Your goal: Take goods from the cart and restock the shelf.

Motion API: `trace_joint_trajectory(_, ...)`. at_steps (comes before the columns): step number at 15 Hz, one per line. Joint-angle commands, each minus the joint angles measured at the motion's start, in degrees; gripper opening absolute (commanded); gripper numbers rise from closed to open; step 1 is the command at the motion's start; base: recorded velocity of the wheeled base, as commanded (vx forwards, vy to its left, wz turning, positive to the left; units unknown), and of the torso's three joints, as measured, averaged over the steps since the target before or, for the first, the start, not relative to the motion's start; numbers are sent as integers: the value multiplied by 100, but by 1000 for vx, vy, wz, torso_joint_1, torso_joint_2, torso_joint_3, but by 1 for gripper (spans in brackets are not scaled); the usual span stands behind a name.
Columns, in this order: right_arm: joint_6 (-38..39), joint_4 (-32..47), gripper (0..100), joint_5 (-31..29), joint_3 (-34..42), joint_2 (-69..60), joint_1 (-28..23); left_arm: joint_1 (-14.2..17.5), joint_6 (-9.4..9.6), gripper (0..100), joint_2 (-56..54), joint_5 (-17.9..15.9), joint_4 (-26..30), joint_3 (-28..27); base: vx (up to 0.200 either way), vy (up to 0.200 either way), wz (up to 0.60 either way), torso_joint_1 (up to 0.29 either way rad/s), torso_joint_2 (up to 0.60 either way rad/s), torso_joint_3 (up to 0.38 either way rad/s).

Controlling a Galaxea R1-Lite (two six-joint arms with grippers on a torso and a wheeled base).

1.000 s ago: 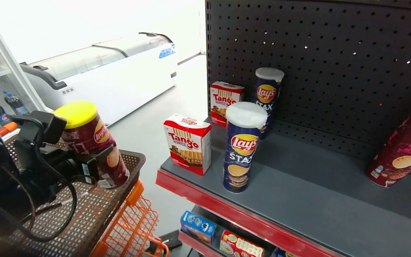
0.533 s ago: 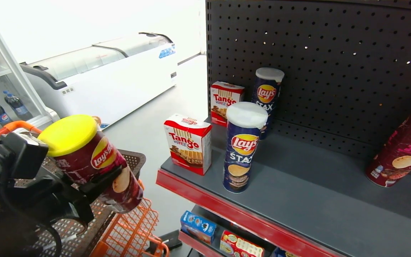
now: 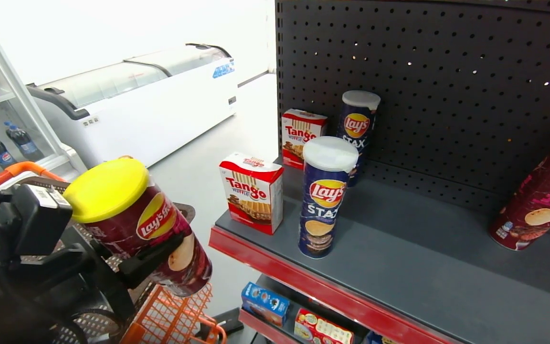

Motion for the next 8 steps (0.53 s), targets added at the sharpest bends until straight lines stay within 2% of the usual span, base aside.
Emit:
trace_joint_trajectory(1, -2, -2, 100, 4, 0, 0, 1, -9, 4, 0, 95, -239, 4, -31, 0, 0, 0, 0, 0, 0)
trace_joint_trajectory(2, -2, -2, 100, 4, 0, 0, 1, -9, 4, 0, 95, -353, 4, -14, 0, 0, 0, 0, 0, 0)
trace_joint_trajectory(3, -10, 7, 100, 13, 0, 0, 1, 0, 13, 0, 104, -652, 4, 13, 0, 0, 0, 0, 0, 0)
trace_joint_trajectory(5, -10, -2, 100, 13, 0, 0, 1, -44, 21, 0, 130, -705, 4, -49, 0, 0, 0, 0, 0, 0)
trace_joint_trajectory(6, -10, -2, 100, 13, 0, 0, 1, -299, 21, 0, 121, -705, 13, -40, 0, 0, 0, 0, 0, 0)
trace_joint_trajectory(8, -10, -2, 100, 13, 0, 0, 1, -537, 13, 0, 130, -713, 13, -58, 0, 0, 0, 0, 0, 0)
